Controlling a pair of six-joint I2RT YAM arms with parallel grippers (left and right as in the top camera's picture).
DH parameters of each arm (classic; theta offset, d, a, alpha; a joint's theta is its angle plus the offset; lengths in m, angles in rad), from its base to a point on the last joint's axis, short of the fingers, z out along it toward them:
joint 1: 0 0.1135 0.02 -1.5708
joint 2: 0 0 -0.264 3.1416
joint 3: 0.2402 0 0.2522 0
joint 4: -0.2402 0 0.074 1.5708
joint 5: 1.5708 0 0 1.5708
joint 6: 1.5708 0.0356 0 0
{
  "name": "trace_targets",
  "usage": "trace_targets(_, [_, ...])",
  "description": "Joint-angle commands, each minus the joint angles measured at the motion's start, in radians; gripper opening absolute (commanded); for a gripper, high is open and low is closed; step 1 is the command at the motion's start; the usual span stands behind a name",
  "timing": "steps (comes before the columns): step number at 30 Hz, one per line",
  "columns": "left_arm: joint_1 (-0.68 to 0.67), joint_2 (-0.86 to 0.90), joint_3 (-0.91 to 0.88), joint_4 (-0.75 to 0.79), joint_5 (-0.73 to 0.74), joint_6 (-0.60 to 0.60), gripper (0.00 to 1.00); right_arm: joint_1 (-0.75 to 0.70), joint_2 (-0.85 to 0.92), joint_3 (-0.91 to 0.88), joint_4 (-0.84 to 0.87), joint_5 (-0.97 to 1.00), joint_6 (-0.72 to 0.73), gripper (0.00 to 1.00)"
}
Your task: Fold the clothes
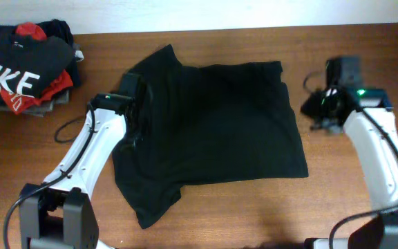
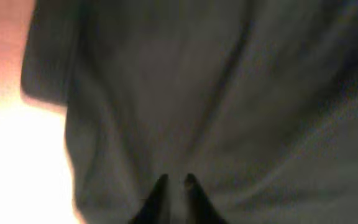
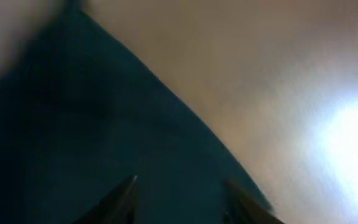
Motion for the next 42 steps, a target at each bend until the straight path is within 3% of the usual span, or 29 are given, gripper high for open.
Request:
trace_targets(1, [0.005, -0.018, 0.021, 0.094, -0.029, 0.008, 0.31, 0.004, 0.009, 0.085, 0.082, -0.106, -0.136, 0.45])
trace_targets(3, [0.005, -0.018, 0.021, 0.188, -0.029, 0.009, 0.49, 0.005, 0.030, 0.095, 0.161, -0.152, -0.148, 0.45])
trace_targets(5, [0.005, -0.018, 0.021, 0.277, -0.027, 0.037, 0.50, 0.005, 0.061, 0.095, 0.220, -0.158, -0.147, 0.45])
trace_targets(7, [0.005, -0.018, 0.021, 0.383, 0.010, 0.124, 0.44, 0.005, 0.108, 0.095, 0.275, -0.200, -0.148, 0.44])
trace_targets(9, [0.005, -0.018, 0.022, 0.465, 0.030, 0.146, 0.30, 0.005, 0.167, 0.095, 0.332, -0.267, -0.148, 0.40])
trace_targets(11, [0.005, -0.013, 0.022, 0.544, 0.027, 0.147, 0.11, 0.005, 0.233, 0.095, 0.392, -0.318, -0.146, 0.29])
trace_targets(15, [0.005, 0.023, 0.022, 0.716, 0.004, 0.147, 0.00, 0.006, 0.353, 0.095, 0.509, -0.336, -0.106, 0.04])
trace_targets(19, [0.005, 0.102, 0.022, 0.846, 0.005, 0.147, 0.00, 0.006, 0.444, 0.095, 0.589, -0.335, -0.050, 0.04])
trace_targets(27, [0.010, 0.320, 0.023, 0.960, 0.005, 0.159, 0.00, 0.020, 0.541, 0.095, 0.615, -0.324, -0.055, 0.04])
trace_targets(42, [0.080, 0.407, 0.023, 0.966, 0.008, 0.162, 0.00, 0.091, 0.607, 0.095, 0.598, -0.264, -0.050, 0.04])
